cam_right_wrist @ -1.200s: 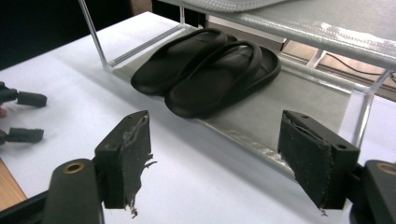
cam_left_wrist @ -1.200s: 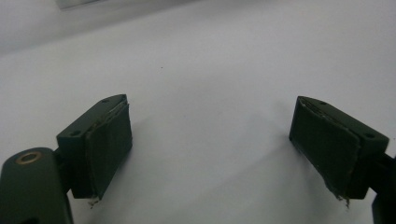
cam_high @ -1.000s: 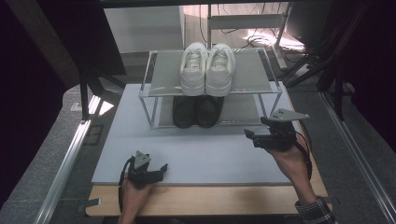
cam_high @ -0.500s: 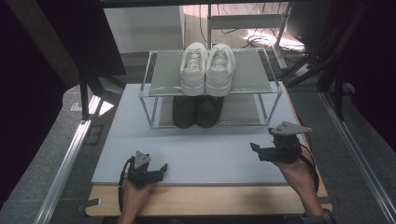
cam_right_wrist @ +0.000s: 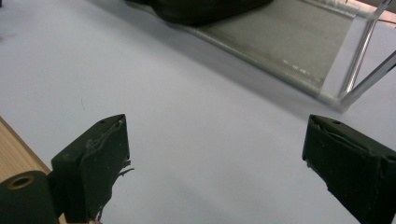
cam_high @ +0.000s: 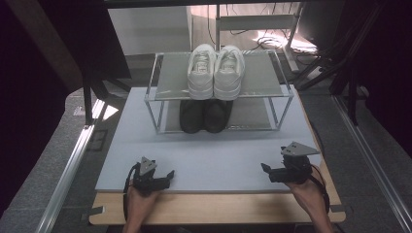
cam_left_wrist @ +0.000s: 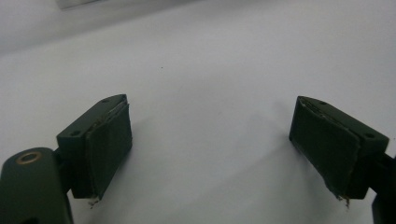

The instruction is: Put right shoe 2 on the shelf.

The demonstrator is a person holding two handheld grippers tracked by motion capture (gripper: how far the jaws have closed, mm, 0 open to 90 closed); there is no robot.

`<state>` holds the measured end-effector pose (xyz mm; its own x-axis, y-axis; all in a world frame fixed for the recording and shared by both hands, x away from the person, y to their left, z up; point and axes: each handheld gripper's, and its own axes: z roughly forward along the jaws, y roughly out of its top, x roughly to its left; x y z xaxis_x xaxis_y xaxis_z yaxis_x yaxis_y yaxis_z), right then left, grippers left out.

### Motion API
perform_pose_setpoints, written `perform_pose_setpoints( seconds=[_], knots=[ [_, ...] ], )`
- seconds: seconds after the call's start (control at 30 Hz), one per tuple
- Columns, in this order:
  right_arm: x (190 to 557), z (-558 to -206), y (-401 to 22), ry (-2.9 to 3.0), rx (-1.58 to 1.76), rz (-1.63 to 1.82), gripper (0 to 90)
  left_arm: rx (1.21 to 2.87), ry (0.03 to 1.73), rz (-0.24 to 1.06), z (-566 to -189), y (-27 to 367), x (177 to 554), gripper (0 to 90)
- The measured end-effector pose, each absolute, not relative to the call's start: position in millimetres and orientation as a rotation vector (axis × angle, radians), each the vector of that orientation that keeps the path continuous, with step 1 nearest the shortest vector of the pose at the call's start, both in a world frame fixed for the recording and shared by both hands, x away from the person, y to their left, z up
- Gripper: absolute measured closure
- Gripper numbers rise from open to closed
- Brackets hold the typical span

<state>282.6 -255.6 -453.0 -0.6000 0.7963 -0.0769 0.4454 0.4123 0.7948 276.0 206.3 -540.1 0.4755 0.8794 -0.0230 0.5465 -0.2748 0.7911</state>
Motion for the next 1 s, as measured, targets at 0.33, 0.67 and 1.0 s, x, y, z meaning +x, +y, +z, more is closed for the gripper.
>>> perform_pose_setpoints(
  seconds=[0.33, 0.67, 1.0],
  knots=[
    [276, -483, -258, 2.214, 1.081, 1.034, 7.8, 1.959, 1.182, 0.553, -540, 206, 276, 12.8],
    [271, -514, -260, 2.218, 1.088, 1.07, 7.3, 1.958, 1.182, 0.553, -540, 206, 276, 12.8],
    [273, -537, -266, 2.197, 1.126, 1.141, 5.5, 1.958, 1.182, 0.553, -540, 206, 276, 12.8]
  ],
)
